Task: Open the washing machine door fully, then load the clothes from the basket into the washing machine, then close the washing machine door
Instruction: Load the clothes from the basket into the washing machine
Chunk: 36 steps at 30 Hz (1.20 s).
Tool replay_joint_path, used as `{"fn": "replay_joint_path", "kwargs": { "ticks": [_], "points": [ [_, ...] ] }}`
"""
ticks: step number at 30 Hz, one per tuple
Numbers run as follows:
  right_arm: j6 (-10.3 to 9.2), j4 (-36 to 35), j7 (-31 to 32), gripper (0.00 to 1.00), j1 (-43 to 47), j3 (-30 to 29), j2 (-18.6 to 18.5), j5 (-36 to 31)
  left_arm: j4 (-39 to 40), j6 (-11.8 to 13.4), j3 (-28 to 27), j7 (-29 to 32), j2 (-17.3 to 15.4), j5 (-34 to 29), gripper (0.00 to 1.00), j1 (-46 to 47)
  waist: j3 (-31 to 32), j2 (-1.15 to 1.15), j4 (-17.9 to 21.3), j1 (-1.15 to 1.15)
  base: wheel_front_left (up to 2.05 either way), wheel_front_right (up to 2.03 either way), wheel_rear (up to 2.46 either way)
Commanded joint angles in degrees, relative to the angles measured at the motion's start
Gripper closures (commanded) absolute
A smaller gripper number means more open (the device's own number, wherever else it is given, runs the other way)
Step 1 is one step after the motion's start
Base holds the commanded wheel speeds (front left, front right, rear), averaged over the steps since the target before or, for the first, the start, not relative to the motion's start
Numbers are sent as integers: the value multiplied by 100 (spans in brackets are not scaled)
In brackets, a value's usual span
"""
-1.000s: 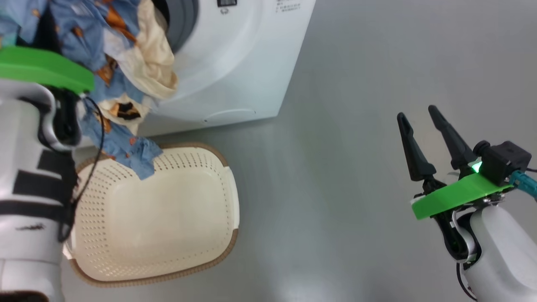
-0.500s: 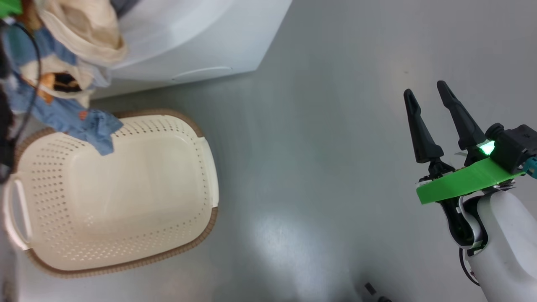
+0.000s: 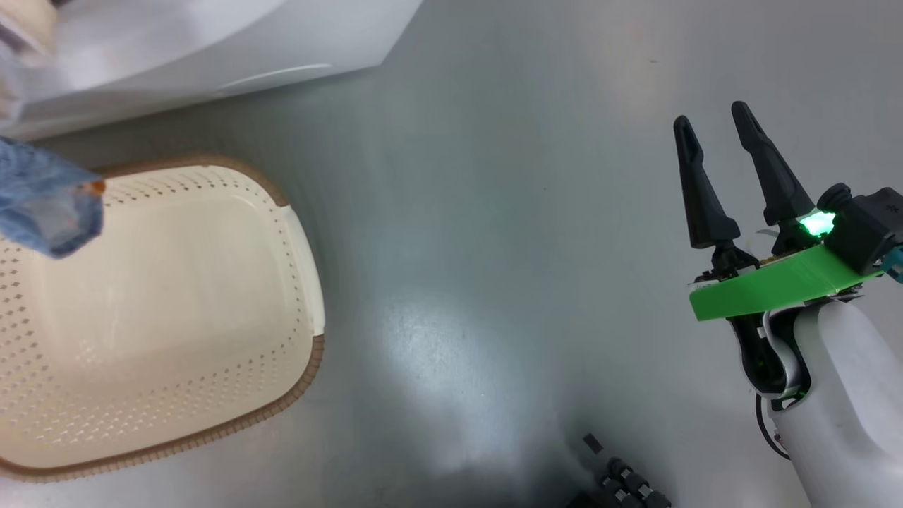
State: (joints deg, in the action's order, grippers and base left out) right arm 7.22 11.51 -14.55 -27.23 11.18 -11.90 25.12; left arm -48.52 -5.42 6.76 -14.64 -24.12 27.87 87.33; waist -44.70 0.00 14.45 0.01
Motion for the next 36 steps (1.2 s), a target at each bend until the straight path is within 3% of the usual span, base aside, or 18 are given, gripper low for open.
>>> {"fn": "replay_joint_path", "kwargs": {
  "ticks": [1,6,8,10,16,21,25,36],
  "points": [
    [26,-119,-45,0,96,66,-15,-52,371,35,-201,-35,-293,-135,100,32,-56,0,55,-1,0,0,0],
    [26,-57,-45,0,65,80,27,-58,371,116,-421,-35,-211,-350,100,-239,3,0,41,-1,0,0,0],
    [26,-19,-45,0,75,94,30,-53,-75,195,-325,13,-149,-432,0,-340,65,0,23,-1,0,0,0],
    [26,2,-45,0,78,118,26,-42,-414,223,-182,156,-128,-537,0,-324,112,0,11,-1,0,0,0],
    [26,39,-45,0,82,170,29,-9,-1303,77,190,1361,-46,-625,0,-268,292,0,-9,-1,0,0,0],
    [26,83,-45,0,53,219,54,20,-1619,-42,243,1684,7,-496,0,-226,514,0,-20,-1,0,0,0],
    [26,126,-45,0,19,262,69,40,-1713,-93,260,1557,26,-427,0,-330,698,0,-57,-1,0,0,0],
    [26,302,-45,0,59,340,57,64,-1668,-184,335,355,219,-233,0,-1138,1352,0,-276,-1,0,0,0]
  ]
}}
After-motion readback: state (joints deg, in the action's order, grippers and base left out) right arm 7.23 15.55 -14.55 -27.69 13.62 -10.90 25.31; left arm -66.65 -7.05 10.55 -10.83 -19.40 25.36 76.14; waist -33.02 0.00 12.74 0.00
